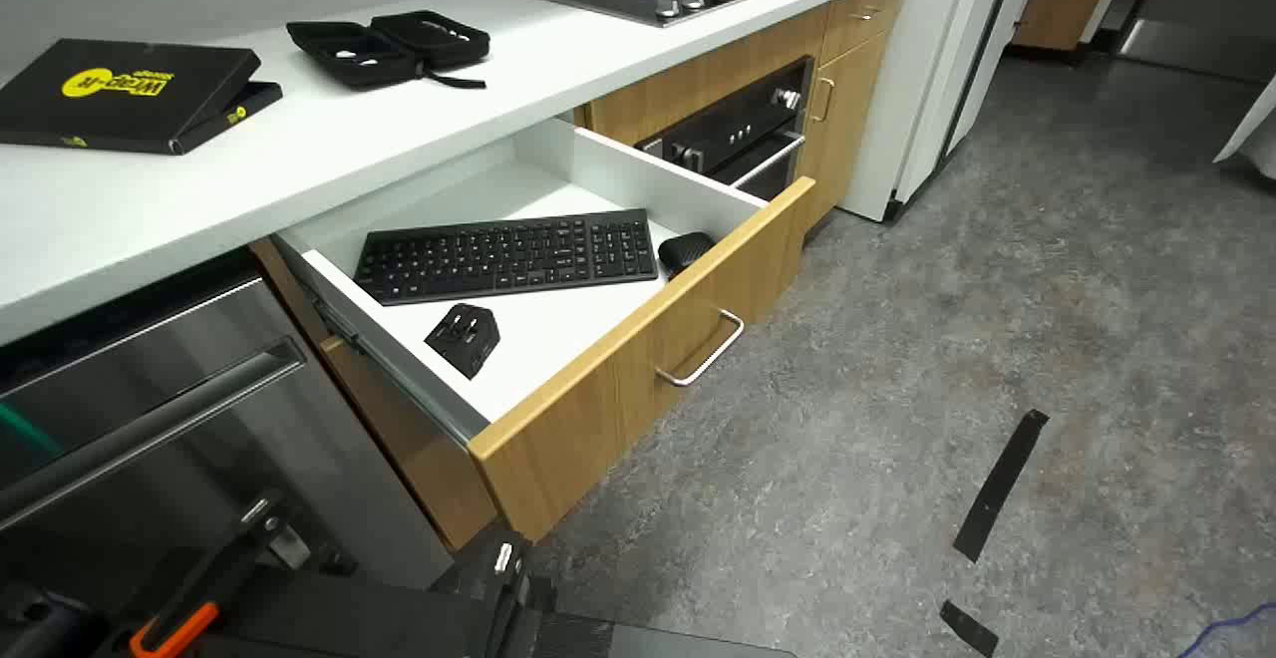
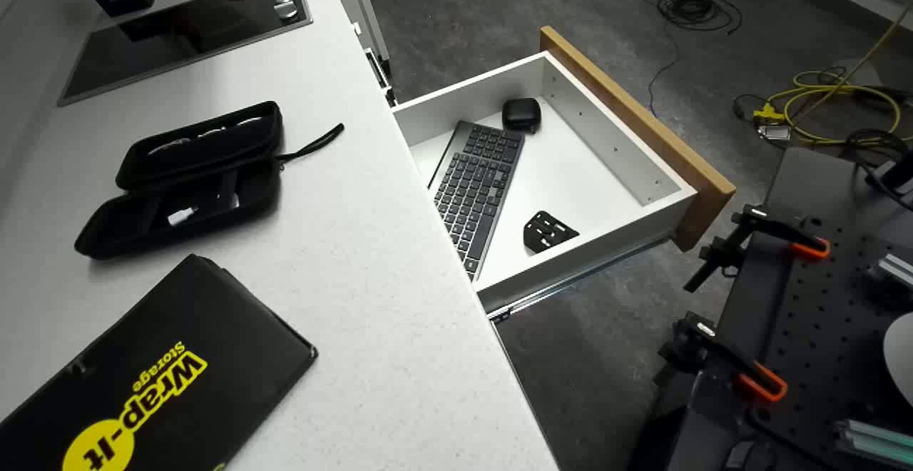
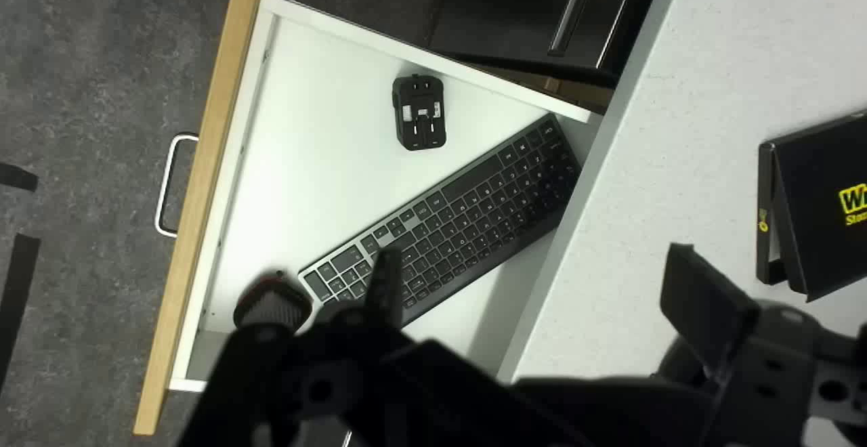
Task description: Close the drawer fully
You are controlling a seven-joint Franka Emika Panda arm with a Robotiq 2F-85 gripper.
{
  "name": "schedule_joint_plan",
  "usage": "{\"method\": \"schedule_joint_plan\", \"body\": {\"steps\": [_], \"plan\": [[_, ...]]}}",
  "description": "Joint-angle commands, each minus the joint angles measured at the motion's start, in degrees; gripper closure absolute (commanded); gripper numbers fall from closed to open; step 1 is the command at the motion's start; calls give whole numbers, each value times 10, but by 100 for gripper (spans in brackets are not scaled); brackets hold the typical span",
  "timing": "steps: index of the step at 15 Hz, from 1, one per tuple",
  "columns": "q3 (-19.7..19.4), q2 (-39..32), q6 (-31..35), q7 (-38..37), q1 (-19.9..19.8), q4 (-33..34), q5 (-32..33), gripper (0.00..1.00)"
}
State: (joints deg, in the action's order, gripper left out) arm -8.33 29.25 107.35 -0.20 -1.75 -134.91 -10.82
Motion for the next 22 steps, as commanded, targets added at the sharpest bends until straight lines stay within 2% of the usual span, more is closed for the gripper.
{"method": "schedule_joint_plan", "body": {"steps": [1, 5, 7, 11, 16, 19, 22], "plan": [[9, -2, -3, 4, -11, 2, -5, 0], [9, -2, -3, 4, -11, 2, -5, 0], [15, -15, 23, -5, -16, -1, 2, 0], [19, -77, 147, -29, -47, -15, 50, 0], [0, -198, 279, -95, -97, -1, 114, 0], [-17, -250, 307, -128, -118, 14, 133, 0], [-24, -243, 298, -99, -111, 0, 115, 0]]}}
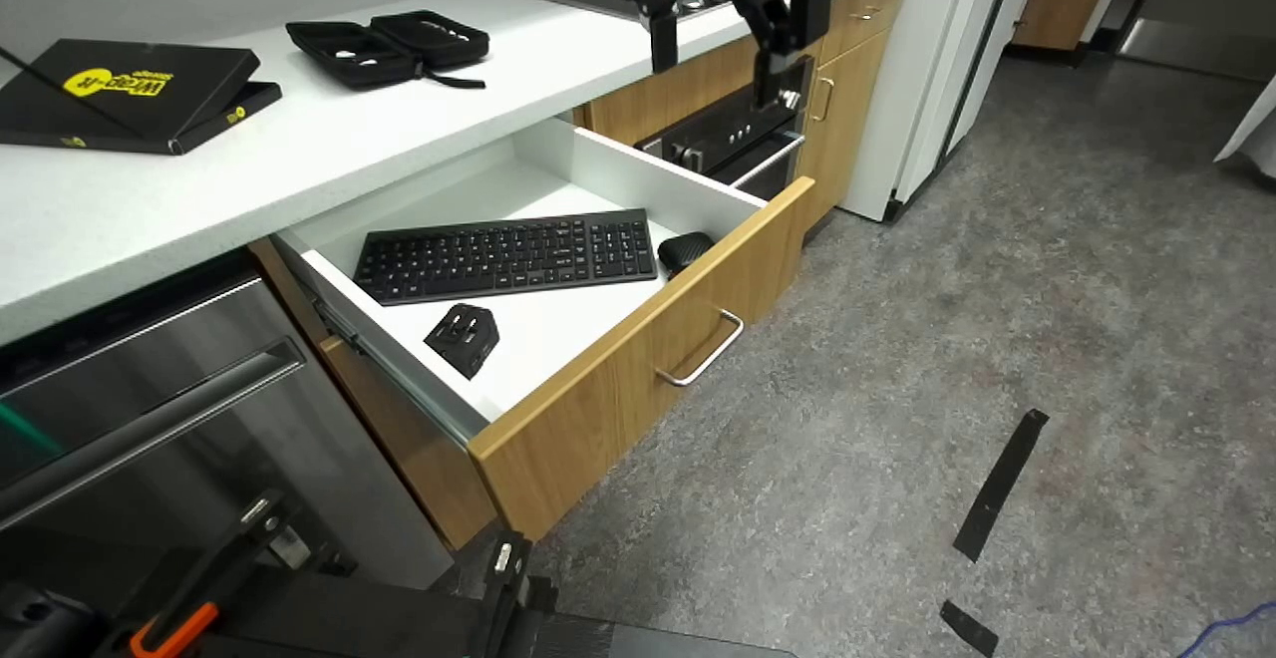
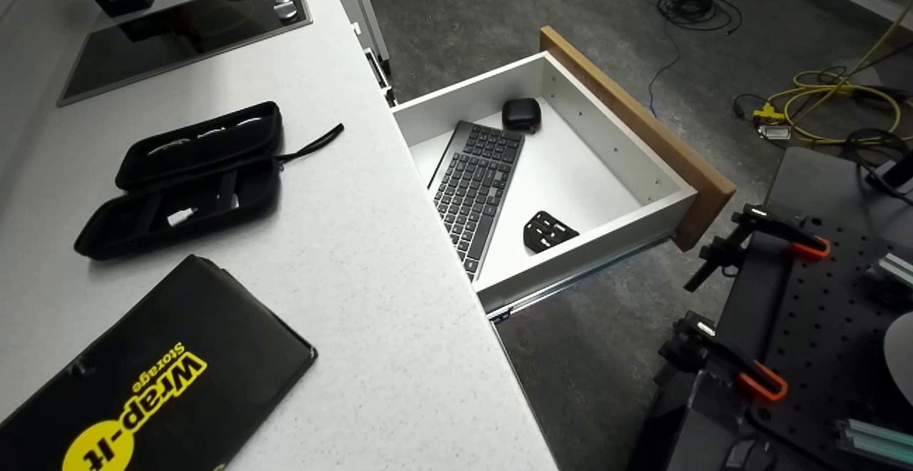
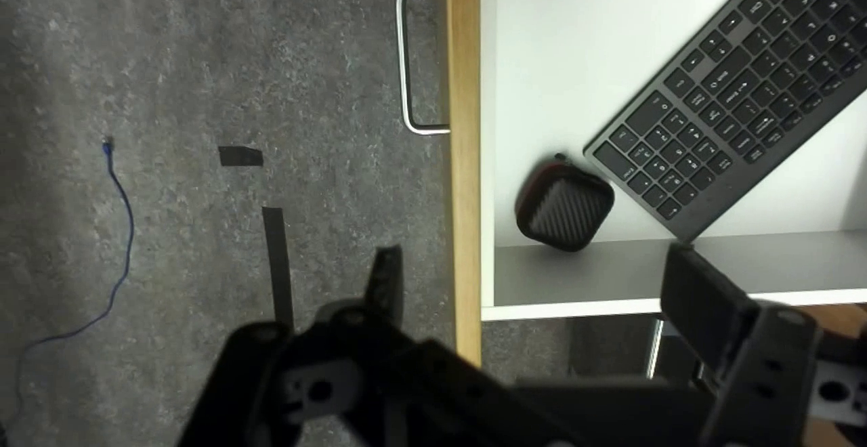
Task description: Close the drawer fully
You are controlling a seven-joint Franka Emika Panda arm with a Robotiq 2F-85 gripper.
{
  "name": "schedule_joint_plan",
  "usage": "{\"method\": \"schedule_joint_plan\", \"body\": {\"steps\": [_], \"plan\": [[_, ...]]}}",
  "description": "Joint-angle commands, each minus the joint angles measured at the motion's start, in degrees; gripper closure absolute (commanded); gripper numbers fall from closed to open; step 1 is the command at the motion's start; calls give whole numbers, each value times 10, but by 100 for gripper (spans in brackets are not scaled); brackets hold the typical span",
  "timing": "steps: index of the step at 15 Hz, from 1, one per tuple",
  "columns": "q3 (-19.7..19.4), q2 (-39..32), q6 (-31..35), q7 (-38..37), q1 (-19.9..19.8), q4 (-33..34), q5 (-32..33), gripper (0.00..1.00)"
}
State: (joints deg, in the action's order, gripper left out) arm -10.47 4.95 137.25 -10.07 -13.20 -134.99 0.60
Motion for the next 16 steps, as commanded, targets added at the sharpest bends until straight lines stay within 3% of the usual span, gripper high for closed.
{"method": "schedule_joint_plan", "body": {"steps": [1, 5, 8, 13, 16], "plan": [[-4, -2, -1, 0, 3, 1, 0, 0], [-1, 1, -1, 0, 6, 1, 0, 0], [-6, -56, 61, -81, -12, 5, 87, 0], [-60, -163, 83, -188, -18, 47, 180, 0], [-92, -244, 83, -220, -8, 93, 170, 0]]}}
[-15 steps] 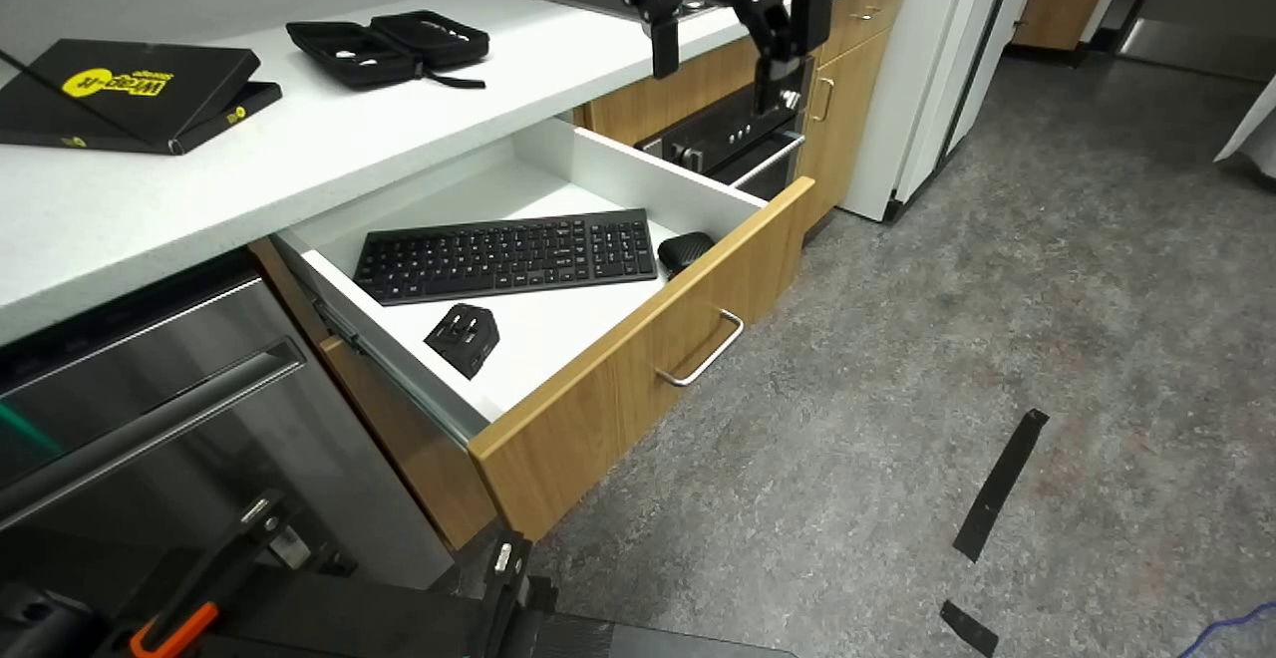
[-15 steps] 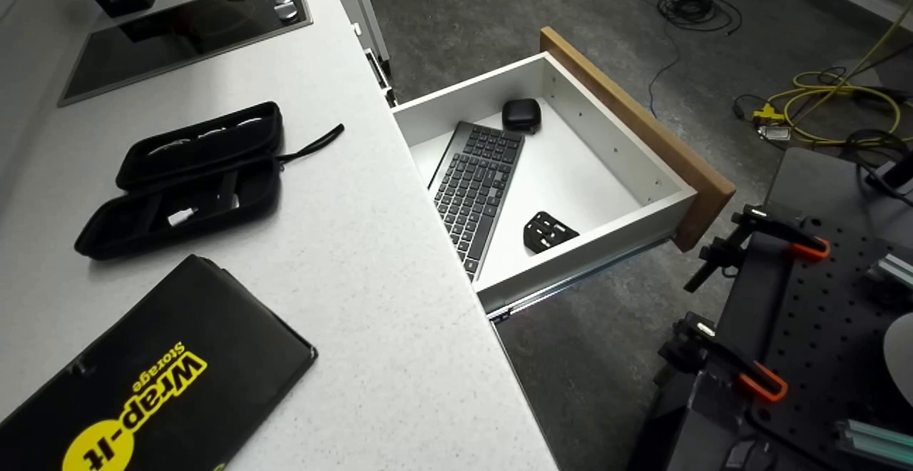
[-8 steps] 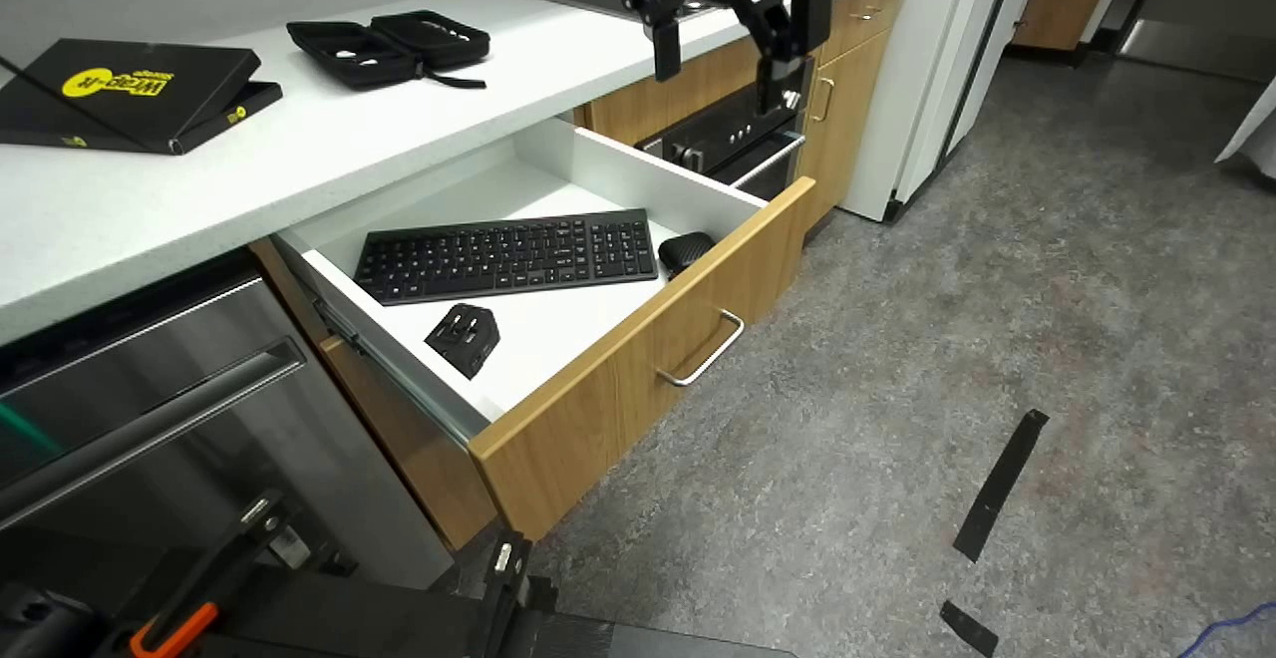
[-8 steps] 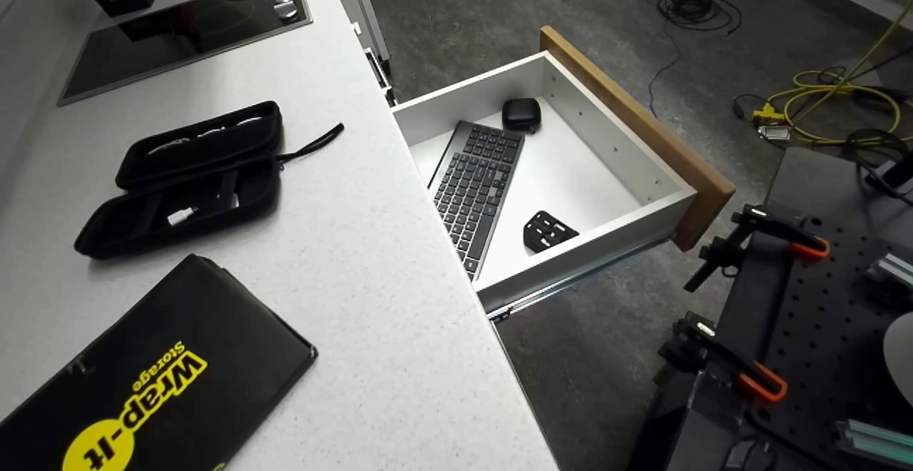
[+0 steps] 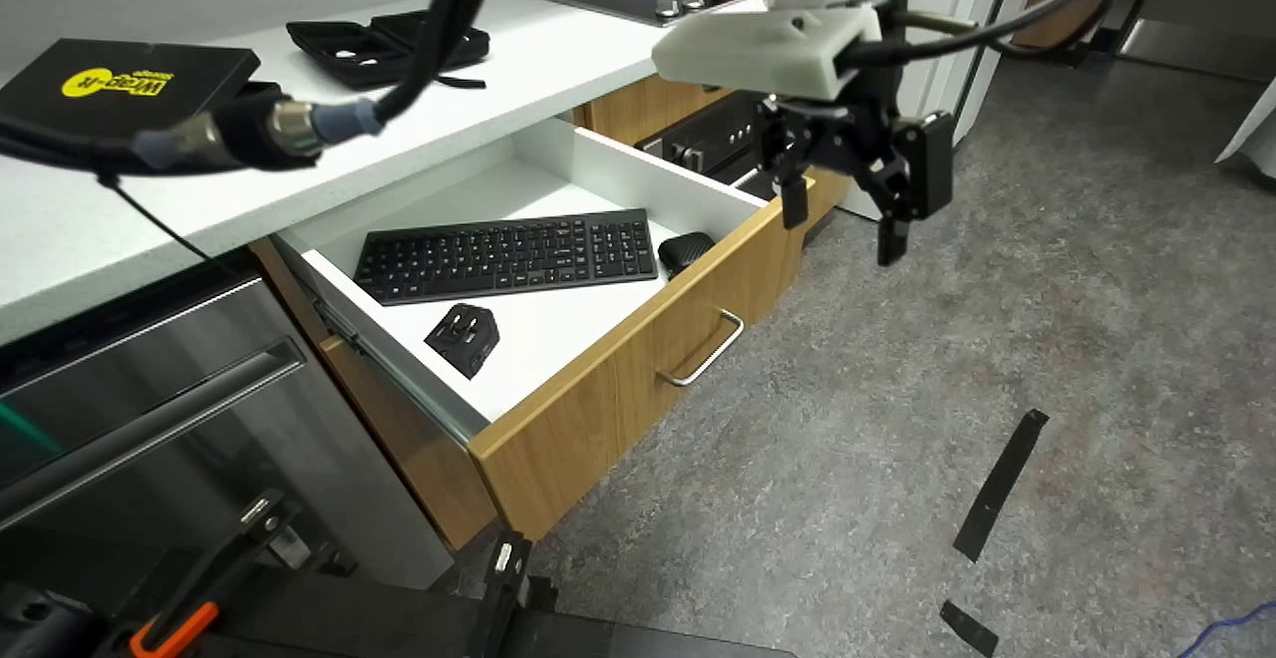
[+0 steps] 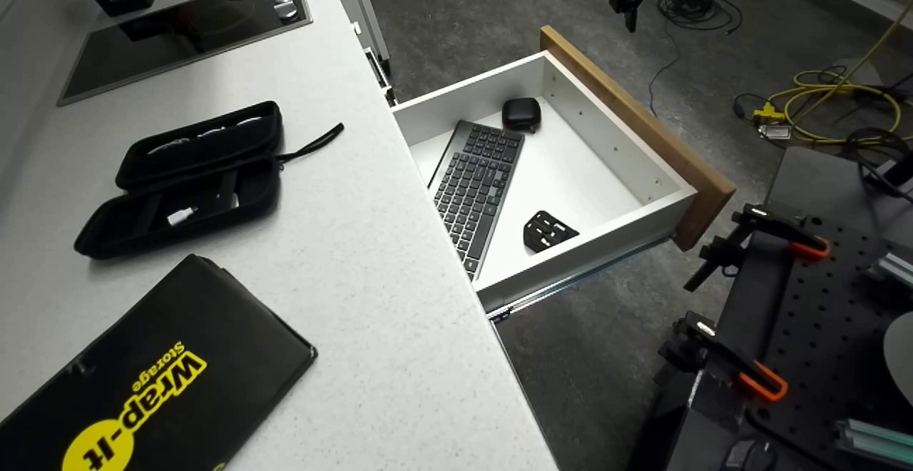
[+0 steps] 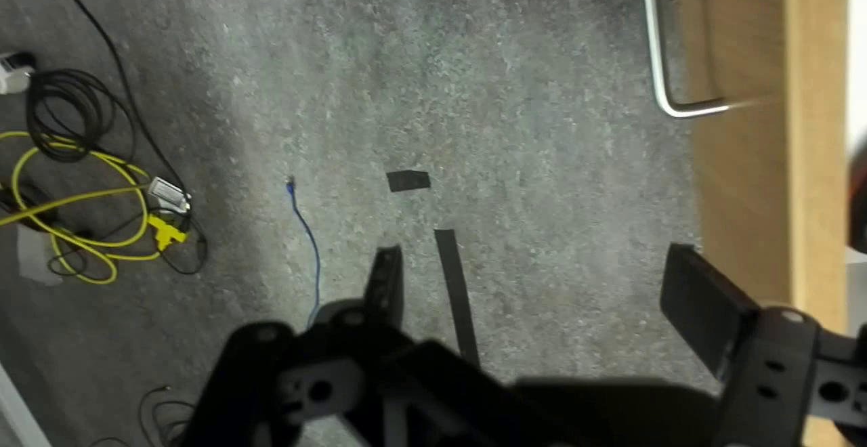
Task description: Close the drawer fully
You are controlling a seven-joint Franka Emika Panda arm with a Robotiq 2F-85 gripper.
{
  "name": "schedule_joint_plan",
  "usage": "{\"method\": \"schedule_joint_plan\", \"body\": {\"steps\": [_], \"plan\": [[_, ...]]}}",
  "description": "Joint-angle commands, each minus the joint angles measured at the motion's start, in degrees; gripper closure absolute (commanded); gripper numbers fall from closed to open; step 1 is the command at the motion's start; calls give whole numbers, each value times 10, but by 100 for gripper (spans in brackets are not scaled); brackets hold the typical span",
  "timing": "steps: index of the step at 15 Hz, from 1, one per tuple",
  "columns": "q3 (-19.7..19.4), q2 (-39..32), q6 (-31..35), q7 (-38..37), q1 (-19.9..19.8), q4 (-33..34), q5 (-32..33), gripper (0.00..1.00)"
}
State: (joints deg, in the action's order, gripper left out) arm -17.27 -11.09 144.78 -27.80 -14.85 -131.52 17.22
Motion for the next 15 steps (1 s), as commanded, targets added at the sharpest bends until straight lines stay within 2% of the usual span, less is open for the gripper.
{"method": "schedule_joint_plan", "body": {"steps": [1, 5, 6, 8, 11, 15], "plan": [[-30, -112, 11, -52, 10, 75, -8, 0], [-36, -219, 9, -77, 13, 143, -70, 0], [-37, -241, 25, -81, 14, 154, -82, 0], [-25, -265, 21, -64, 9, 170, -117, 0], [0, -274, 15, -35, 8, 179, -164, 0], [57, -263, 5, 19, 6, 191, -233, 0]]}}
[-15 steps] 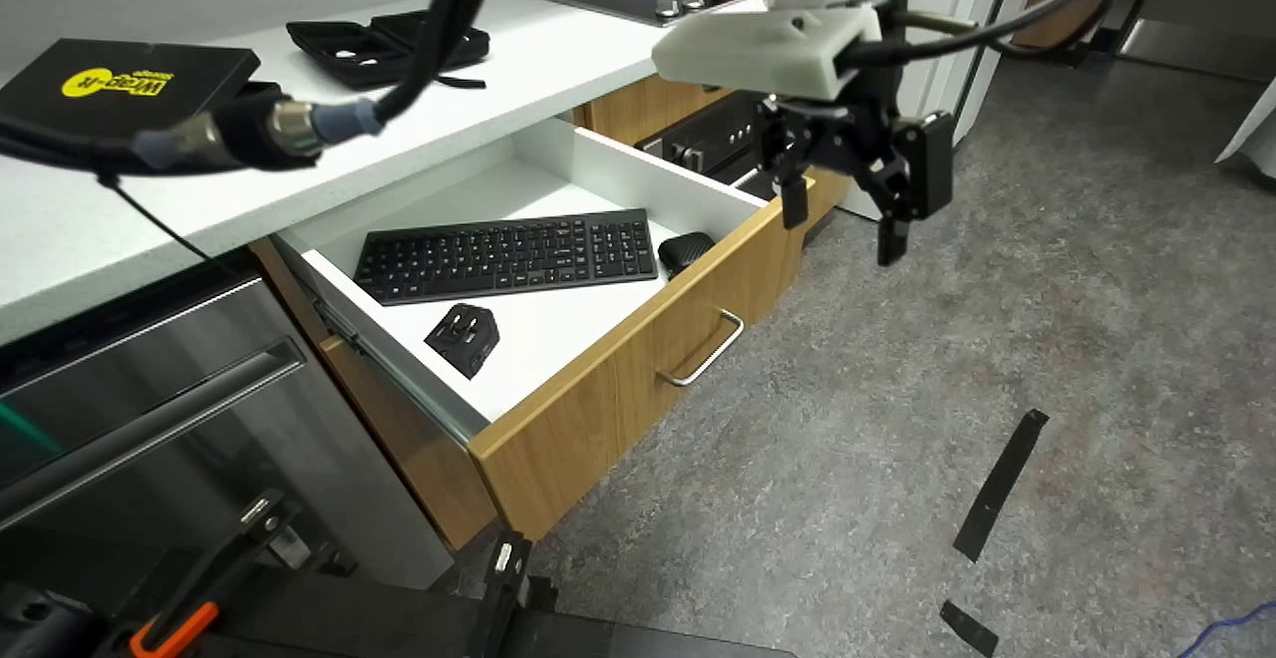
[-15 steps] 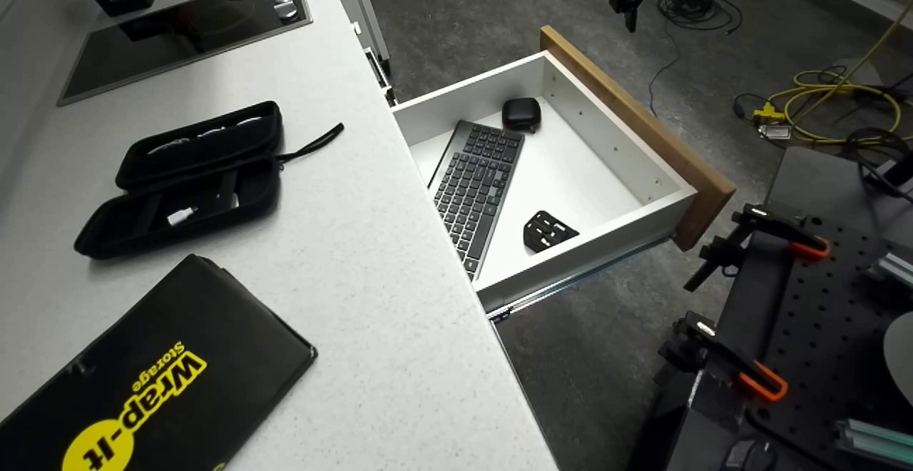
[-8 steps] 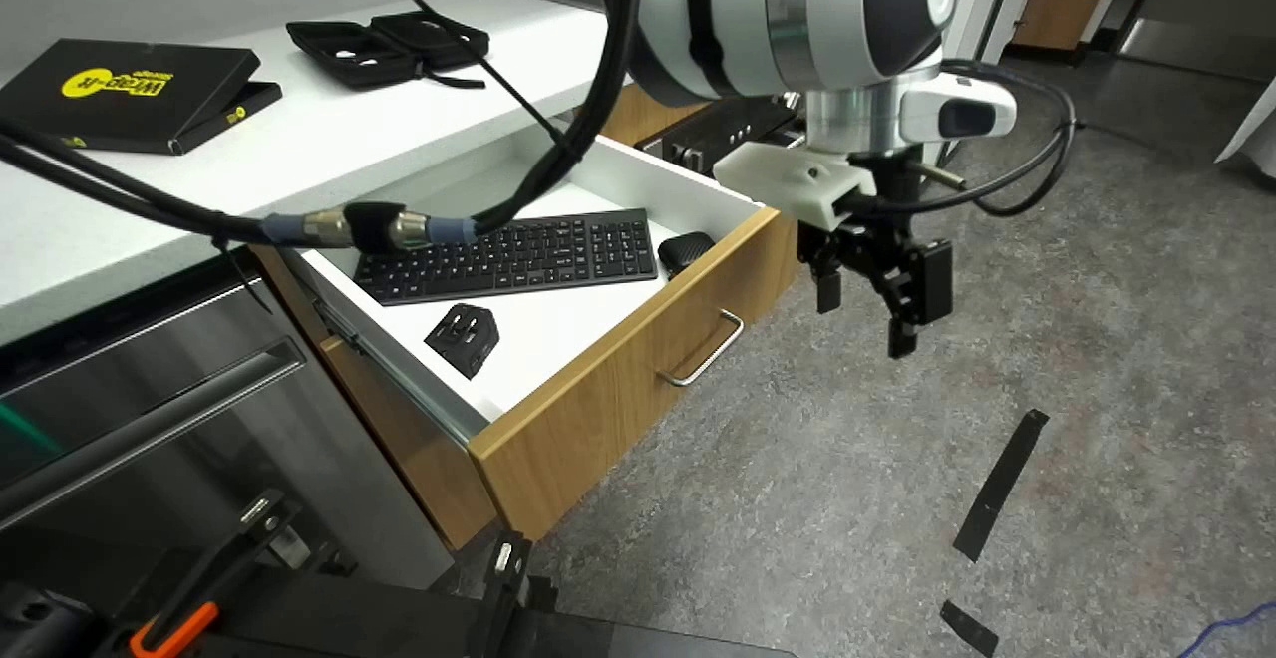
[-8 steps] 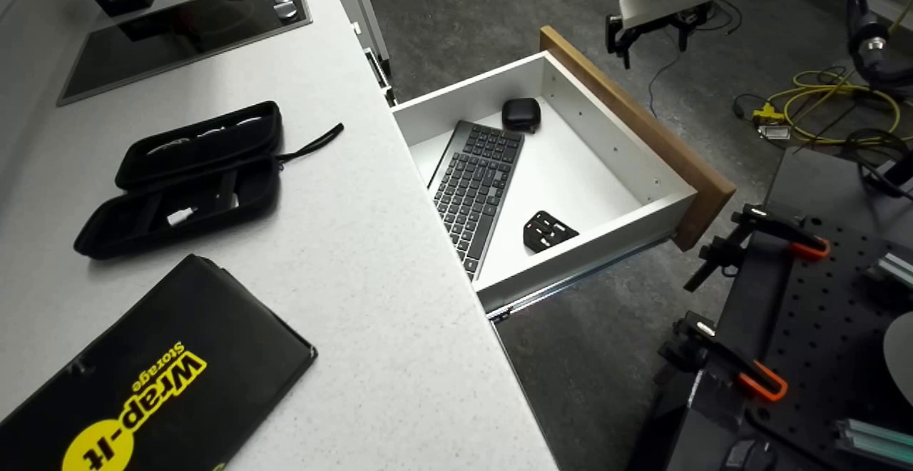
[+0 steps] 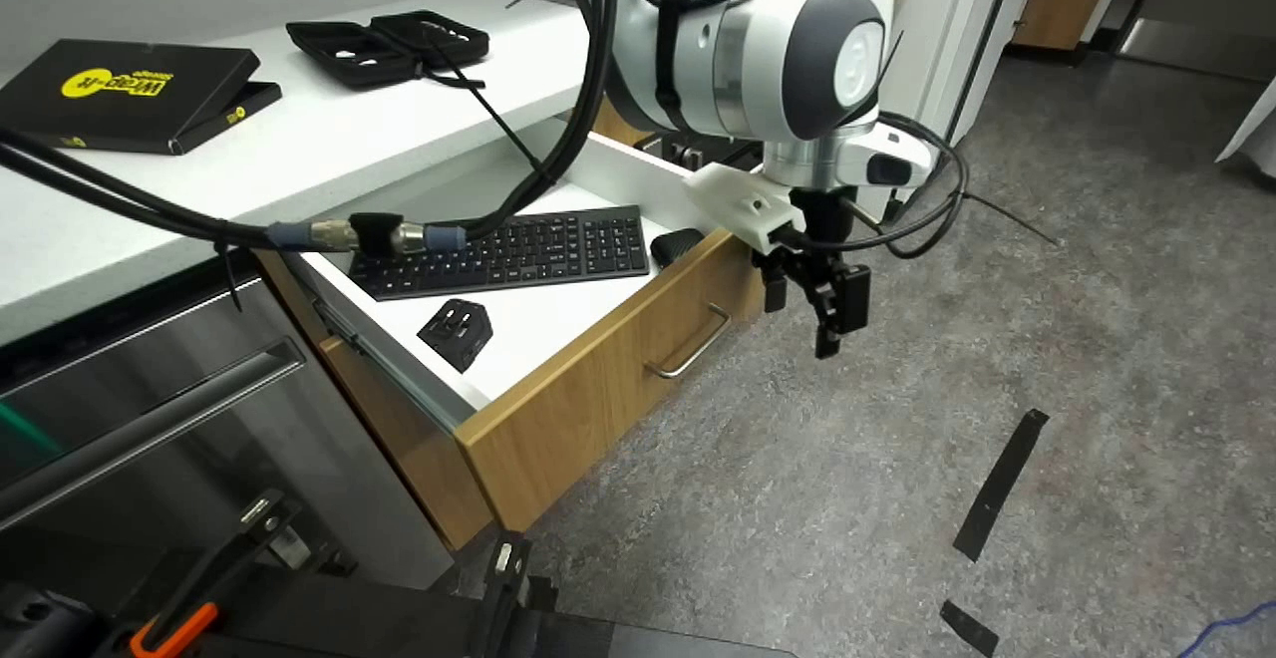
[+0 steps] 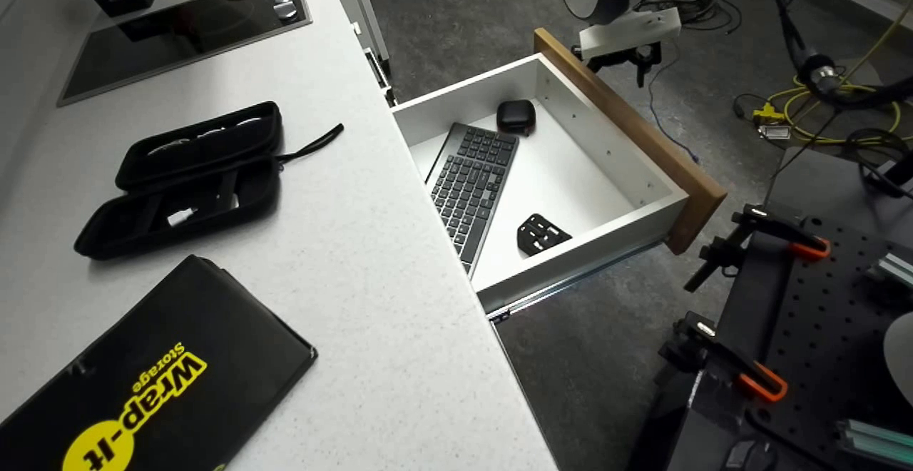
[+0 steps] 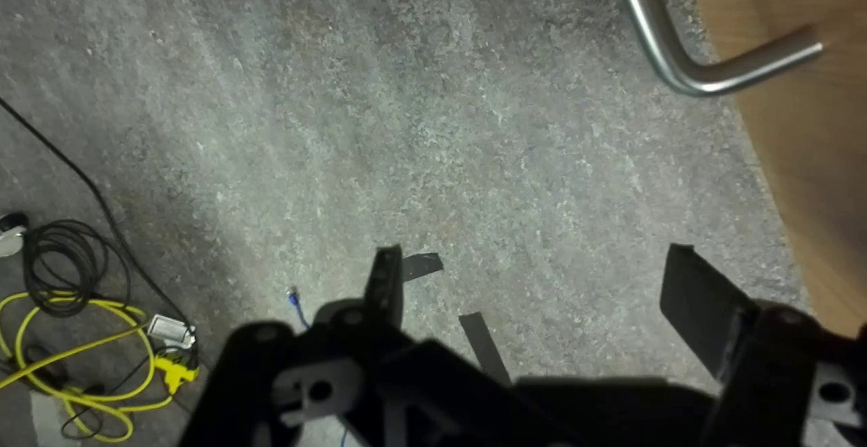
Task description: Close the drawer fully
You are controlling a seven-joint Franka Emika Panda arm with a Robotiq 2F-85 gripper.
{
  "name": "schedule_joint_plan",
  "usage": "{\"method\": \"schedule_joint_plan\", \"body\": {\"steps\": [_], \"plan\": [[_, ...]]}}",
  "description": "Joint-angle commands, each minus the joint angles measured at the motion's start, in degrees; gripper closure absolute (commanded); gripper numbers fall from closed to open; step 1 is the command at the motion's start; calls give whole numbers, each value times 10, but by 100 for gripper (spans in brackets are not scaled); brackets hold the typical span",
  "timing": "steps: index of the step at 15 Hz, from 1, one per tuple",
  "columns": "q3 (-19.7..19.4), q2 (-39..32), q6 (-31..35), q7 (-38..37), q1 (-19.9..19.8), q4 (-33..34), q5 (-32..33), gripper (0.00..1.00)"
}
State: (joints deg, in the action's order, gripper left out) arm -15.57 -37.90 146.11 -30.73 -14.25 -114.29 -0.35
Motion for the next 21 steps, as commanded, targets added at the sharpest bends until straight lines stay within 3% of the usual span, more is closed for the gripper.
{"method": "schedule_joint_plan", "body": {"steps": [1, 7, 8, 15, 21], "plan": [[51, 1, -15, 59, 3, 28, -72, 0], [104, -50, -106, 74, 29, 128, -117, 0], [84, -23, -66, 70, 34, 79, -109, 0], [66, -30, -74, 63, 45, 85, -99, 0], [112, -85, -57, 79, 23, 128, -178, 0]]}}
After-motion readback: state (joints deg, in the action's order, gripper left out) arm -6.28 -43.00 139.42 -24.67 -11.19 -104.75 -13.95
